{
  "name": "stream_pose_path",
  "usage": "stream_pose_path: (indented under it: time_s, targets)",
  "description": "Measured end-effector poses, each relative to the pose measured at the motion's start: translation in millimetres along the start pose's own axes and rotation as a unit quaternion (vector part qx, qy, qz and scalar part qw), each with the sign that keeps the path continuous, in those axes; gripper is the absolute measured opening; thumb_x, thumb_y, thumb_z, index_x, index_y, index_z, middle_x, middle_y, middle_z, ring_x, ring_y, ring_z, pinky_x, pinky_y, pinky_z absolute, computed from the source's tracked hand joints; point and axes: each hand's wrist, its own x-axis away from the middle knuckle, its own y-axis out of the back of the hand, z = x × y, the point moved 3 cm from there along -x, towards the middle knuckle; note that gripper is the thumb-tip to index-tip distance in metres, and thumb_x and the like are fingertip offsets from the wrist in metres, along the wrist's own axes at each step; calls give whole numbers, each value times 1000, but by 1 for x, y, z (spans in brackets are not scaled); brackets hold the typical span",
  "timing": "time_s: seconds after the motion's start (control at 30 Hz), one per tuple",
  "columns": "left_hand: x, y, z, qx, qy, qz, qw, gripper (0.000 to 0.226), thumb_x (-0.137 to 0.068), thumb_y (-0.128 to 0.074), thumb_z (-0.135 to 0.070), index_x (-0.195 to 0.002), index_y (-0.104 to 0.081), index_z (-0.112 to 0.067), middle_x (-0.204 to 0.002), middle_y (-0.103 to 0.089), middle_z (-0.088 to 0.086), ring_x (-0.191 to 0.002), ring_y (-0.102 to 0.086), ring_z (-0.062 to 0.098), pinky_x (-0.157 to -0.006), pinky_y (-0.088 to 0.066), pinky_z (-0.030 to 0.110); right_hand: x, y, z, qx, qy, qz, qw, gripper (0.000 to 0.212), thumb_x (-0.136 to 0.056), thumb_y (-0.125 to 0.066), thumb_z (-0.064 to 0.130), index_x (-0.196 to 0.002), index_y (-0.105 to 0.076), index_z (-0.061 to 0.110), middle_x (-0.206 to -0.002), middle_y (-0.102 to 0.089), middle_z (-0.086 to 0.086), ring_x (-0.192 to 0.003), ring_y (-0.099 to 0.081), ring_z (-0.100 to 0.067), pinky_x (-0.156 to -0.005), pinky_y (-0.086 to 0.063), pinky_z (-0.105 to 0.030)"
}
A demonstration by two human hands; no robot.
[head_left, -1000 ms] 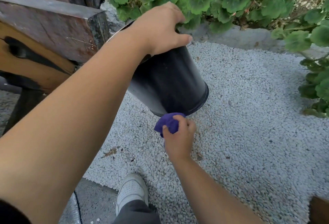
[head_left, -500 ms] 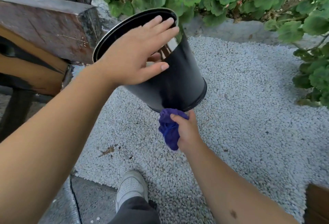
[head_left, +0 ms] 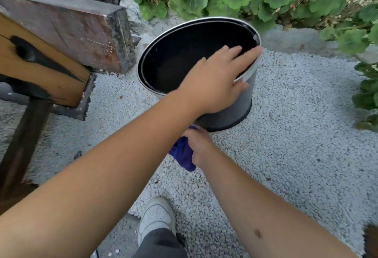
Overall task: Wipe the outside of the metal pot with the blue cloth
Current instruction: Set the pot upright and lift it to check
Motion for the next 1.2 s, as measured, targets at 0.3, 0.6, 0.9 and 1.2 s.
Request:
stream_pose_path:
  time_s: [0.3,0.6,0.9,1.2]
  targets:
    - [65,29,78,101,89,-279,951,58,-88,-55,-36,-138,-46,-9,-139,-50,13,-132,-44,25,-111,-34,39,43,144,74,129,-83,73,985,43,-67,-48,-3,-103,-70,1,-67,-65,-18,-57,-58,-29,-57,-50,-31]
    - [108,-23,134,652,417,-174,609,28,-73,-60,-51,-98,-63,-39,-110,-62,-12,-113,-55,27,-78,-52,44,71,160,198,300,164,-8,940,86,-73,-59,-8,-138,-48,48,-105,-68,-22,-82,-66,-26,-83,-56,-39]
    - [108,-22,120,679,387,-190,594,18,-84,-52,-23,-94,-67,-26,-98,-64,5,-96,-60,31,-88,-52,54,77,124,201,317,193,73,926,89,-71,-52,-11,-141,-49,44,-108,-71,-20,-88,-64,-27,-82,-50,-39]
    - [127,18,128,652,408,-283,573,27,-79,-47,-12,-94,-66,-24,-99,-56,8,-89,-54,29,-70,-52,45,58,77,219,313,236,126,911,83,-63,-54,-6,-131,-59,41,-118,-72,-10,-96,-67,-23,-86,-52,-36]
